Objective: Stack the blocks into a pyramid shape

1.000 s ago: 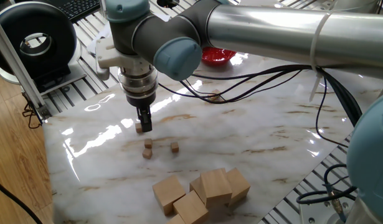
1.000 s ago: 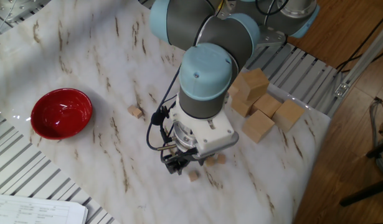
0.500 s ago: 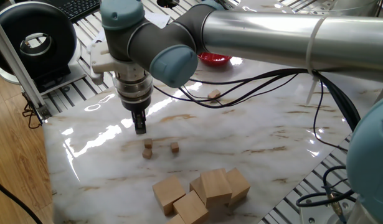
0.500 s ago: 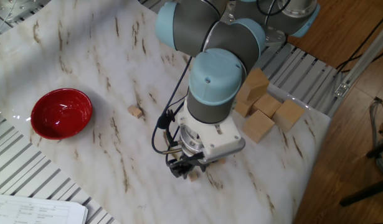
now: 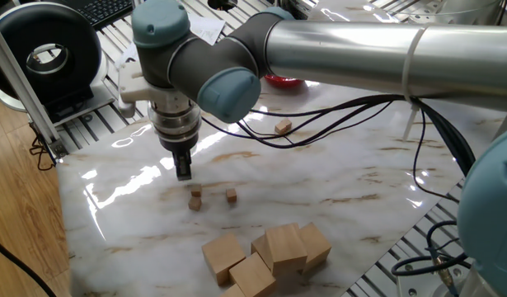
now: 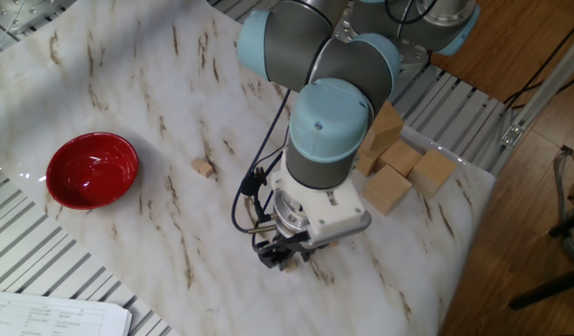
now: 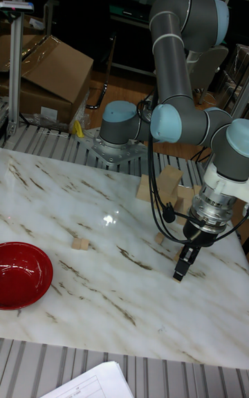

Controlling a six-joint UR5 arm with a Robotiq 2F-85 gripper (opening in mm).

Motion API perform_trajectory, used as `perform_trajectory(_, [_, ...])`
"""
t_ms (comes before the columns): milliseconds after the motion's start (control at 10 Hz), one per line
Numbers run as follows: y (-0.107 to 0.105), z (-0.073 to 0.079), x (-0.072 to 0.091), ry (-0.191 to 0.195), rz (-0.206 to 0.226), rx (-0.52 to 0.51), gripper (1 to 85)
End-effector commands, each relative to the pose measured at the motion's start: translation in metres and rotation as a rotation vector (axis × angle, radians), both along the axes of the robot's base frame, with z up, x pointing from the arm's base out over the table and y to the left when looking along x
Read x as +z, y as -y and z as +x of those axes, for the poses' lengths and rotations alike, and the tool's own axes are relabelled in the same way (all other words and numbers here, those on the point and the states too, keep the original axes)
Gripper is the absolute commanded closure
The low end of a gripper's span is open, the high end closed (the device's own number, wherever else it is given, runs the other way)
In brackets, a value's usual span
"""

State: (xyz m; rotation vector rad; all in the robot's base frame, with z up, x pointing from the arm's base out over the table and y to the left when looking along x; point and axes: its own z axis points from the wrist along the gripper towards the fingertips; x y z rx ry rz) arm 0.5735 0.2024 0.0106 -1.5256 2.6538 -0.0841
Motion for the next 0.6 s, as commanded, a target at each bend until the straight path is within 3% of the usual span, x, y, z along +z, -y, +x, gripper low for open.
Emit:
perform_trajectory(0, [-0.0018,0.0009,-0.0026,0.005,0.011,-0.014,43.0])
perform_trajectory(500, [-0.0044,0.0052,-0.0020,0.024,0.026,-0.052,56.3])
